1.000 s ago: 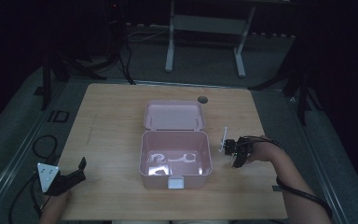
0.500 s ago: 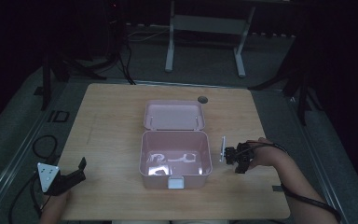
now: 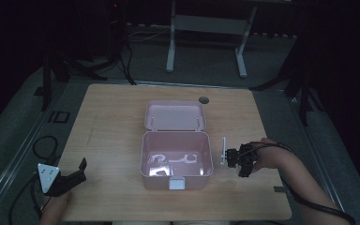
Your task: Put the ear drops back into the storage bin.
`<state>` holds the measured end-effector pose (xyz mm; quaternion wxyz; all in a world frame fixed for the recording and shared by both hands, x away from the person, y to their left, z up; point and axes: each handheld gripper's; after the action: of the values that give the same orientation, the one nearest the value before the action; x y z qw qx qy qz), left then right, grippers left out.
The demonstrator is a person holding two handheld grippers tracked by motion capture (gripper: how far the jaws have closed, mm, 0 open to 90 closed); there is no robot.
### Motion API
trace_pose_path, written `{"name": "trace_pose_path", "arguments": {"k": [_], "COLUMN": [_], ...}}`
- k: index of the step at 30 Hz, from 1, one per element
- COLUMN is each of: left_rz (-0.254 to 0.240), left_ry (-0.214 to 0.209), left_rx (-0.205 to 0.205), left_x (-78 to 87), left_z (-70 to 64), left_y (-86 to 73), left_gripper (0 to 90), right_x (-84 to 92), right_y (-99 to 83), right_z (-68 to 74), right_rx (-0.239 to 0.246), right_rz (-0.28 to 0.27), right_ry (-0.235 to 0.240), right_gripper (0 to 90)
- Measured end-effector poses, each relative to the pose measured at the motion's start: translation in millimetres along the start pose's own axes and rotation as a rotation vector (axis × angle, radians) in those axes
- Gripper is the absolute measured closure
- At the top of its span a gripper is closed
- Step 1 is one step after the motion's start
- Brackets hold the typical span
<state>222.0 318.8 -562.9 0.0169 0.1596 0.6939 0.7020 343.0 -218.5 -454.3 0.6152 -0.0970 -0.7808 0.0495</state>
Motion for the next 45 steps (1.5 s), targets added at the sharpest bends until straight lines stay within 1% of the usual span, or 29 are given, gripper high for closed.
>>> {"name": "trace_pose_path", "arguments": {"k": [2,3,4,7,10,15,16,21,25,27,30,34,36,39,42,45], "left_rz": [0.000,0.000,-0.001,0.000,0.001,0.002,0.002,0.000,0.000,0.001,0.000,0.001,0.001,0.000,0.000,0.000], "left_ry": [0.000,0.000,0.000,0.001,0.001,0.001,0.001,0.001,0.000,-0.001,-0.001,-0.001,-0.002,-0.003,-0.003,-0.004], "left_rx": [0.000,0.000,0.000,0.000,0.000,-0.001,-0.001,-0.001,0.001,0.000,0.000,0.000,0.000,0.000,0.001,0.001], "left_x": [0.0,0.0,0.0,0.0,0.0,-0.2,-0.2,-0.1,-0.2,-0.1,-0.1,-0.1,-0.1,0.0,-0.1,0.0], "left_z": [0.0,0.0,-0.1,0.0,-0.1,-0.2,-0.2,-0.2,0.0,0.0,-0.1,0.0,0.0,0.0,0.1,0.3], "left_y": [0.0,0.0,0.0,0.0,0.0,0.1,0.1,0.0,0.1,0.1,0.1,0.1,0.1,0.1,0.1,0.1], "left_gripper": [0.3,0.3,0.3,0.3,0.3,0.3,0.3,0.3,0.3,0.3,0.3,0.3,0.3,0.3,0.3,0.3], "right_x": [0.0,3.4,11.4,22.2,32.8,54.0,56.6,73.4,87.9,94.4,101.4,109.7,113.6,119.5,123.9,127.4], "right_y": [0.0,-0.3,-1.4,-2.5,-1.8,1.3,2.4,11.5,17.5,21.7,28.0,36.8,40.7,46.9,52.5,59.0], "right_z": [0.0,0.4,0.1,-0.7,-0.3,1.0,1.3,2.6,1.4,0.8,0.3,-0.3,-0.6,-0.7,-0.4,0.5], "right_rx": [0.000,0.000,-0.019,-0.028,-0.026,-0.024,-0.020,0.008,0.010,0.021,0.027,0.048,0.047,0.055,0.061,0.071], "right_rz": [0.000,-0.004,-0.012,-0.015,-0.007,-0.034,-0.032,-0.035,-0.060,-0.070,-0.079,-0.086,-0.087,-0.096,-0.111,-0.115], "right_ry": [0.000,0.000,0.005,-0.007,-0.020,-0.032,-0.032,-0.041,-0.053,-0.059,-0.063,-0.071,-0.067,-0.076,-0.074,-0.075], "right_gripper": [59.6,59.6,59.6,59.6,59.6,59.6,59.6,59.6,59.6,59.6,59.6,59.6,59.6,59.6,59.6,59.6]}}
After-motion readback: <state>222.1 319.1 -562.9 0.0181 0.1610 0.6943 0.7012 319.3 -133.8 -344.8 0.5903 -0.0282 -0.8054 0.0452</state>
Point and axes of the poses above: each handheld gripper's, and its own axes: x roughly backward along the jaws, y roughly out of its top, z roughly to its left, and after that the axes turned 12 degrees about -y, right-handed
